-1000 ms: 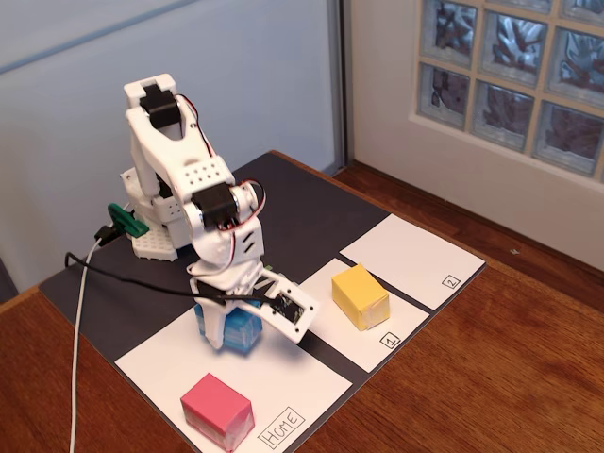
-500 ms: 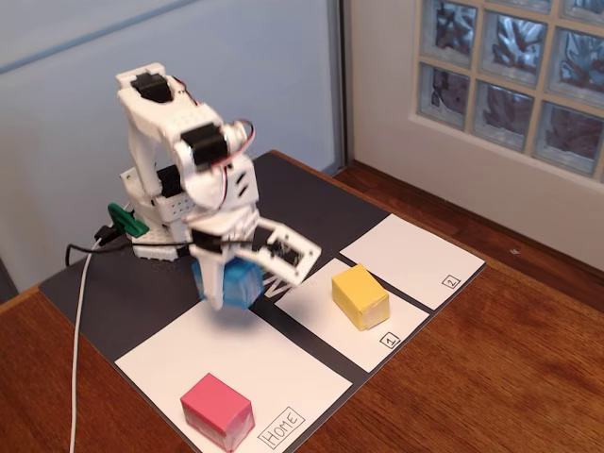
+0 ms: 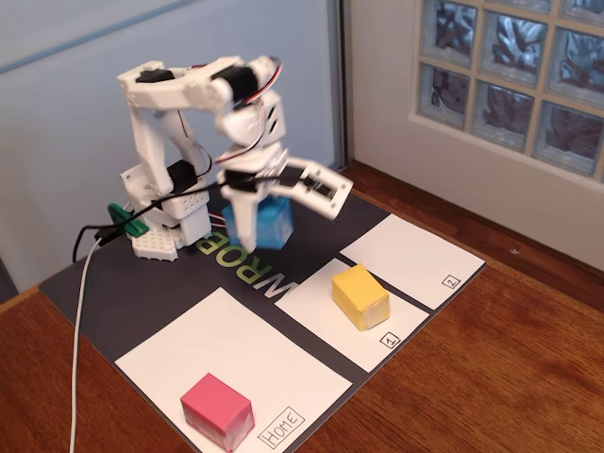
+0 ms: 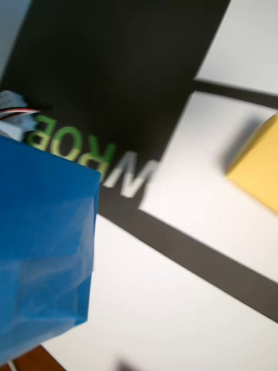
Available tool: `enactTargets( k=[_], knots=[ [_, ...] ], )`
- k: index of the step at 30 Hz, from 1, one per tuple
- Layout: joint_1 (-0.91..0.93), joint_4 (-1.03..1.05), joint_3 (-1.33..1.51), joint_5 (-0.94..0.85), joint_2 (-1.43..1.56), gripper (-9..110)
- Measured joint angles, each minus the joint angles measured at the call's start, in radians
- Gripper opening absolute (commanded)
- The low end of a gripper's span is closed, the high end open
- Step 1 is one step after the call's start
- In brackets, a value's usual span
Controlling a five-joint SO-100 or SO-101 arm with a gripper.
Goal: Move box blue to zone 2
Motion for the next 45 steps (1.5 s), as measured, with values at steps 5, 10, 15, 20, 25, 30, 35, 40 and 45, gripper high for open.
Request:
enactTargets(
  k=[5,10,15,20,25,30,35,40,45],
  knots=[
    [-0.083,0.023,-0.025,0.066,0.000,0],
    [-0.163,0.023,-0.029,0.127,0.000,0],
    [-0.276,0.023,-0.055,0.229,-0.054,0],
    [-0.364,-0.009,-0.060,0.354,-0.140,0],
    [-0.430,-0.112,-0.060,0.459,-0.196,0],
    [-0.469,-0.221,-0.060,0.566,-0.249,0],
    [-0.508,-0.327,-0.060,0.660,-0.299,0],
    [-0.552,-0.416,-0.060,0.749,-0.357,0],
    [-0.569,-0.488,-0.060,0.804,-0.426,0]
  ],
)
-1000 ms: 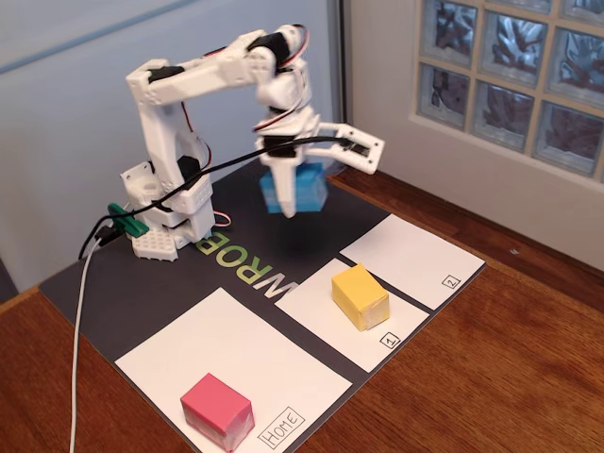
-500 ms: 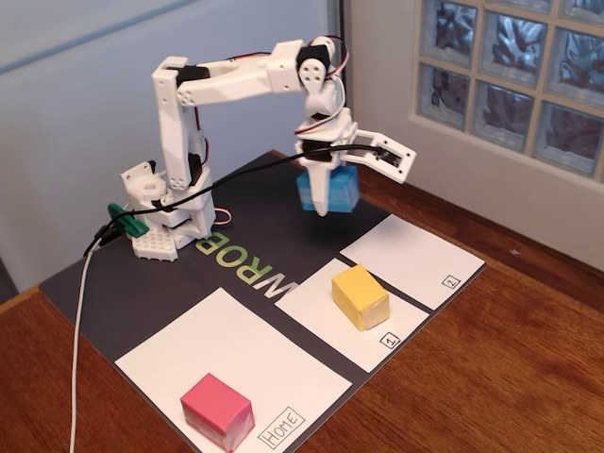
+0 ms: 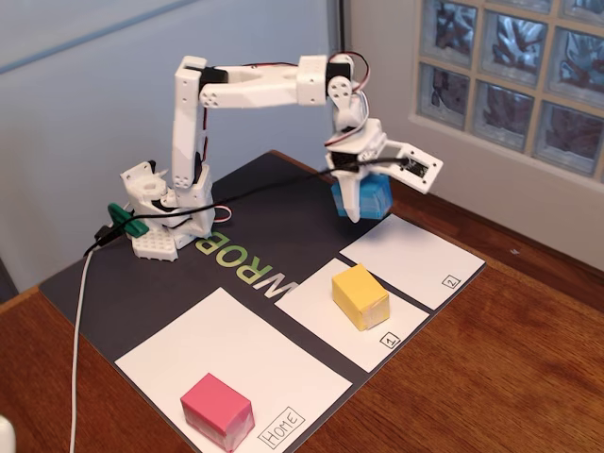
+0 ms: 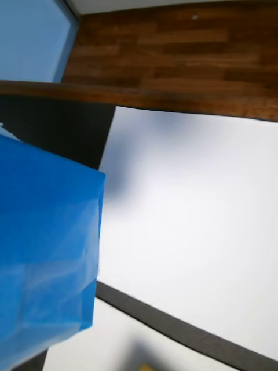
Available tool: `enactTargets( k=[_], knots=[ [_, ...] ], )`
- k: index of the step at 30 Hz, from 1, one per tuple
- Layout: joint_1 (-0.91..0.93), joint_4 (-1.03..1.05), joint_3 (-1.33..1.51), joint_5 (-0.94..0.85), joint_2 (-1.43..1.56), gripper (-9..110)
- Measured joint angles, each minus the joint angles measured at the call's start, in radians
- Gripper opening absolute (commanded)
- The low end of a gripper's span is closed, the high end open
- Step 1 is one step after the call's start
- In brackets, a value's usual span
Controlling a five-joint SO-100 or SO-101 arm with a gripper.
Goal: Move box blue to zone 2
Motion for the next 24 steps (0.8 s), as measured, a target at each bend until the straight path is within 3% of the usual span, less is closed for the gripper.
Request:
enactTargets(
  k=[24],
  knots=[
    [0.101,-0.150,-0.147,0.014,-0.225,0]
  ],
)
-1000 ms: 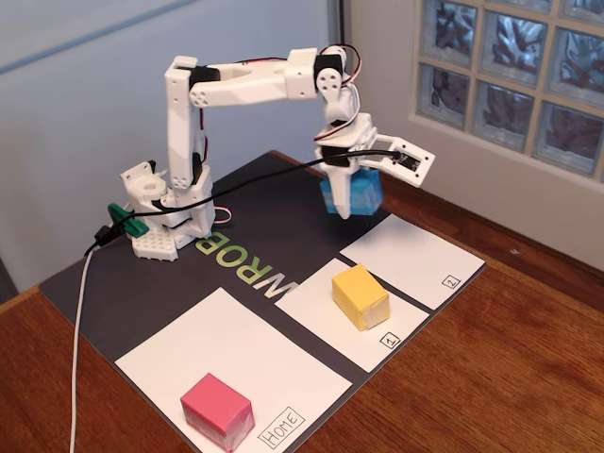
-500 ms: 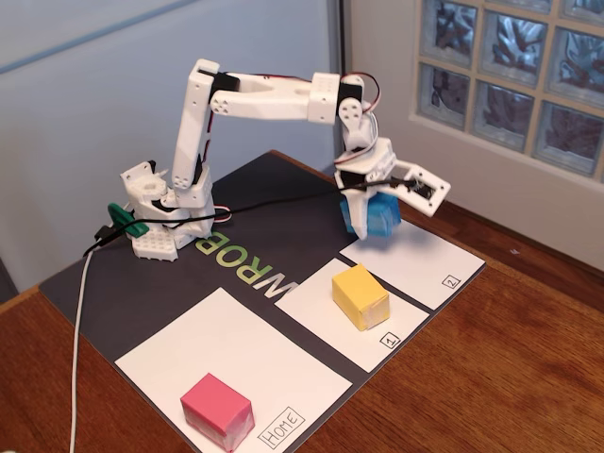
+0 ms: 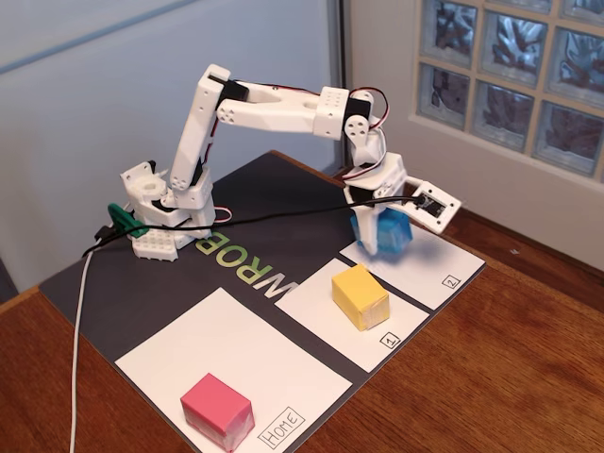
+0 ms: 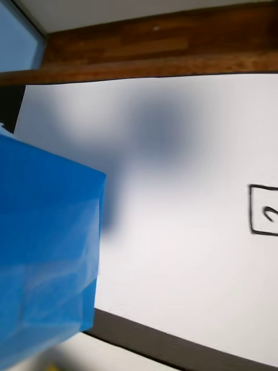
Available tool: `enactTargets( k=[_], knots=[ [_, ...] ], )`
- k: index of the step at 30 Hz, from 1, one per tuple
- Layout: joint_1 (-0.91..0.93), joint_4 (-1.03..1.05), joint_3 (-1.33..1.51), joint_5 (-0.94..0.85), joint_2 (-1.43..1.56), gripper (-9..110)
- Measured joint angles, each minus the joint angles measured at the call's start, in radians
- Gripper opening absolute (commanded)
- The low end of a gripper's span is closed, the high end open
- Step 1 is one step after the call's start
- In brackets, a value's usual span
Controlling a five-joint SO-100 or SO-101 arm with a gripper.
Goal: Move box blue to zone 2
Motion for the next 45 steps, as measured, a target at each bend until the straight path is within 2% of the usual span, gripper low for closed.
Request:
enactTargets(
  k=[28,45],
  knots=[
    [-0.023,0.310,-0.468,-0.152,-0.301,0],
    [-0.029,0.284,-0.492,-0.121,-0.379,1]
  ],
)
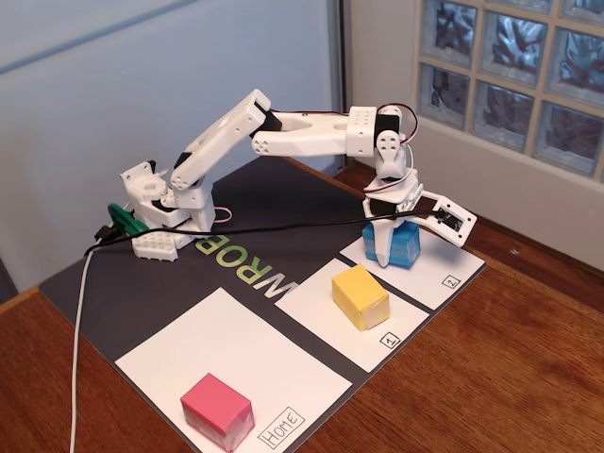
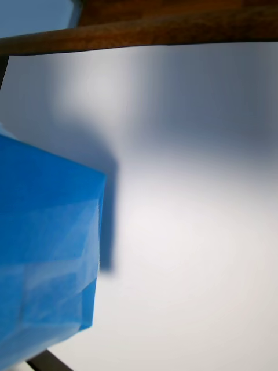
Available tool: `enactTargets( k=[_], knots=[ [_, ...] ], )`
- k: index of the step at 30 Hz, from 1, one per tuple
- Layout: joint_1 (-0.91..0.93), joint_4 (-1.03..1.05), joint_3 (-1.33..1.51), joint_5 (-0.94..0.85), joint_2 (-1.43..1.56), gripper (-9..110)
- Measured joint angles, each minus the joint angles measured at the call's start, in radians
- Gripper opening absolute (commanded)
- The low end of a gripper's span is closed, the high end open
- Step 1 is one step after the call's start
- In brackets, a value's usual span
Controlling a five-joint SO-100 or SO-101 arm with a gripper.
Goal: Move box blue to zone 2
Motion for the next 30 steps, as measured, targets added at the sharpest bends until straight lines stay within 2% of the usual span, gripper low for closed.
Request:
enactTargets(
  k=[9,30],
  knots=[
    [0.000,-0.026,-0.005,0.006,-0.017,15],
    [-0.003,-0.046,-0.008,-0.003,-0.034,32]
  ],
)
